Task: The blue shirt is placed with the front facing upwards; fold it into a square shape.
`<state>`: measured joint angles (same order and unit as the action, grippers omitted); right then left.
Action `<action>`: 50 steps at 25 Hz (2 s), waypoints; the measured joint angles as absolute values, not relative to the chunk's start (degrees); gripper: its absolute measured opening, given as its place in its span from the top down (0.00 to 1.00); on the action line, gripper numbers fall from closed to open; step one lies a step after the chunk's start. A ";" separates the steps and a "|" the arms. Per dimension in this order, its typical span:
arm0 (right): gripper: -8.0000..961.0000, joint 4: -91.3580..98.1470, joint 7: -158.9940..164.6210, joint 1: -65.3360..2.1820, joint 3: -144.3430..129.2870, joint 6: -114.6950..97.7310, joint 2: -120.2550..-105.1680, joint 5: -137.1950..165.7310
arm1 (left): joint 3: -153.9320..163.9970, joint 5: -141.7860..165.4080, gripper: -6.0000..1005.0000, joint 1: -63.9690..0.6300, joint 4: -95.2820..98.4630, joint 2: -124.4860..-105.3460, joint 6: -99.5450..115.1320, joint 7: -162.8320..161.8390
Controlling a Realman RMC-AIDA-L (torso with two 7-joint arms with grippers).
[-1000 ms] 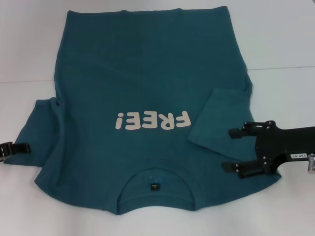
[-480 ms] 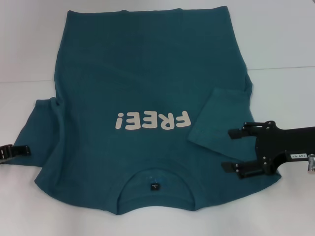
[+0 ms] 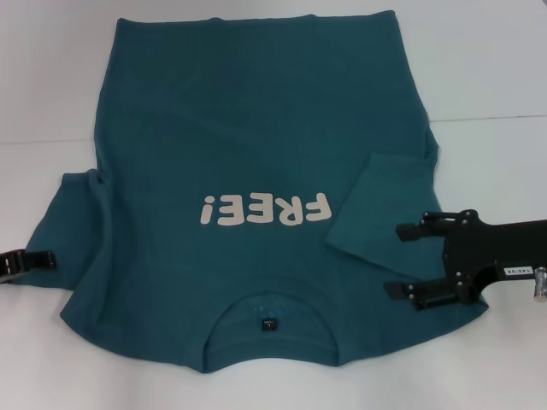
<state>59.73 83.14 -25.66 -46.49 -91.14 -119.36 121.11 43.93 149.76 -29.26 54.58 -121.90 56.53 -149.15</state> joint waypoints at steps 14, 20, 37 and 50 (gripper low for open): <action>0.04 59.73 83.14 -25.67 -46.58 -91.23 -119.35 121.11 | 44.07 149.38 0.16 -29.78 54.32 -122.24 56.50 -149.08; 0.04 59.85 83.15 -25.46 -46.58 -91.33 -119.36 121.11 | 44.08 149.32 0.16 -30.86 52.52 -121.97 56.37 -149.06; 0.04 59.87 83.03 -25.31 -46.58 -91.58 -119.35 121.11 | 43.93 149.26 0.26 -32.40 49.98 -122.06 55.30 -148.71; 0.04 59.94 83.12 -25.17 -46.58 -91.58 -119.36 121.11 | 43.72 149.40 0.74 -32.71 49.44 -121.92 55.40 -148.59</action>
<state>59.94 83.13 -25.17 -46.58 -91.58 -119.36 121.11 43.72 149.40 -32.71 49.44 -121.92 55.40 -148.59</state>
